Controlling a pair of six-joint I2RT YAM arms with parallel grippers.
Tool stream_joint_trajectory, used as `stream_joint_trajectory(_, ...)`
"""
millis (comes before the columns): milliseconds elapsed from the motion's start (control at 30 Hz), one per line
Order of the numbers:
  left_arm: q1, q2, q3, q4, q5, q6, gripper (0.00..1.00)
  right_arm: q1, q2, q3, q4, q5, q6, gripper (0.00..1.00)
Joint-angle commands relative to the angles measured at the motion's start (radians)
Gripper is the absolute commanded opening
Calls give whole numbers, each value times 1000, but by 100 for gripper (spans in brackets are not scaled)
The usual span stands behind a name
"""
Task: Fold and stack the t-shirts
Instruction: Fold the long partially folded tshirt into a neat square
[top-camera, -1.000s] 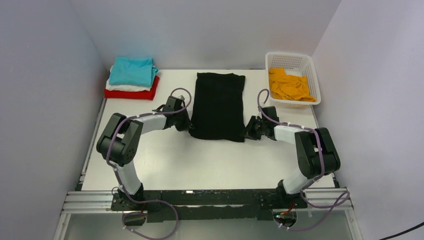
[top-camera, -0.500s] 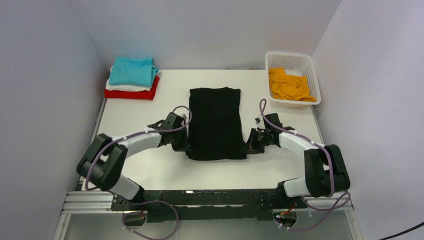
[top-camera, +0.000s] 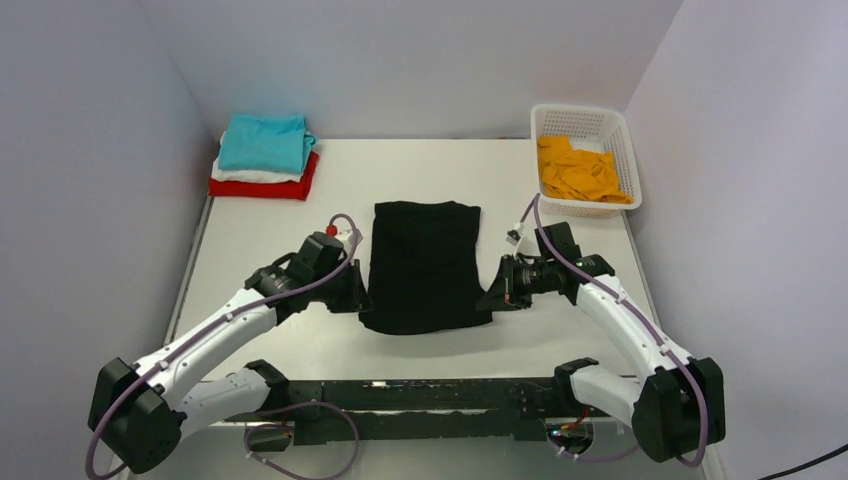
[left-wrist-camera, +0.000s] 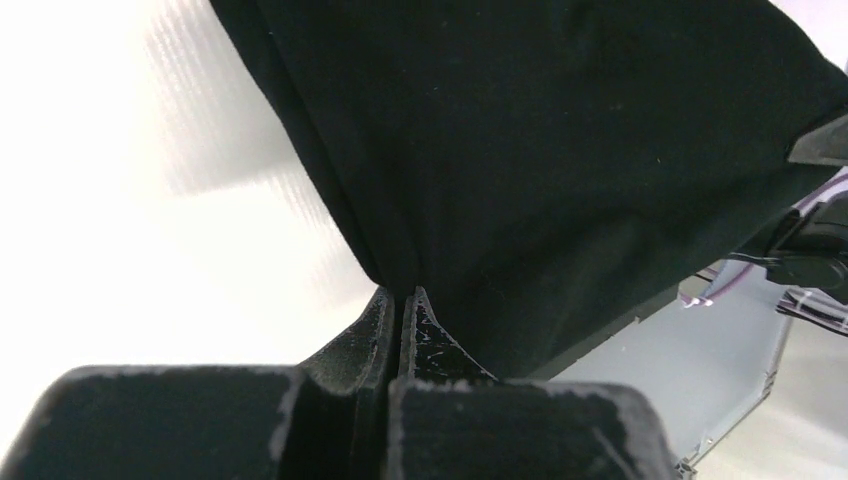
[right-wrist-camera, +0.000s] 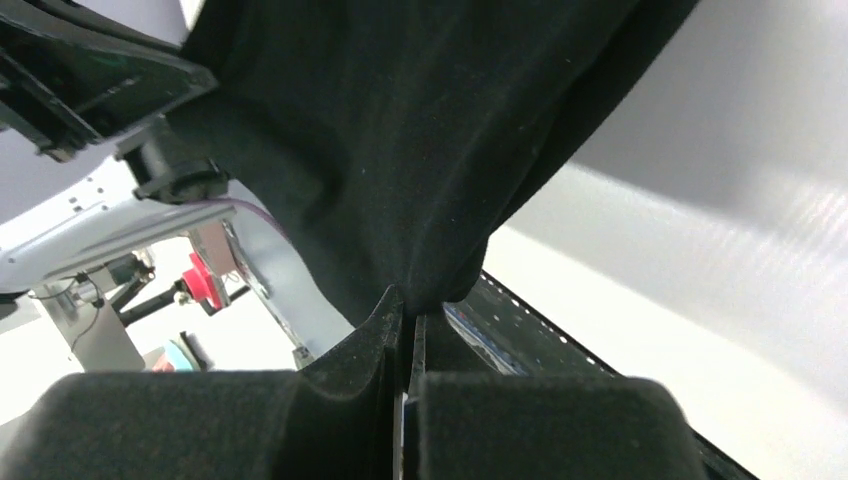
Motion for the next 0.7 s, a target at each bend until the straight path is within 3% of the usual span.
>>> stream_joint_trajectory(0,23,-16,43,73,60,7,0,-10,-39,51,111,-20,109,0)
stream_joint_trajectory(100,70,18,85,110,43,14,0,-18,-6,100,165,-5,118,0)
stream_joint_trajectory(267,185,74,132,285,133,-1,0,-52,86,222,211,46,114,0)
stream_joint_trajectory(533,277,238,282,324,103,-23,0,-101,203,266,454,59,255,0)
stream_joint_trajectory(667,296,330,386,330,67,-22,0,-124,275,329,482,90,274,0)
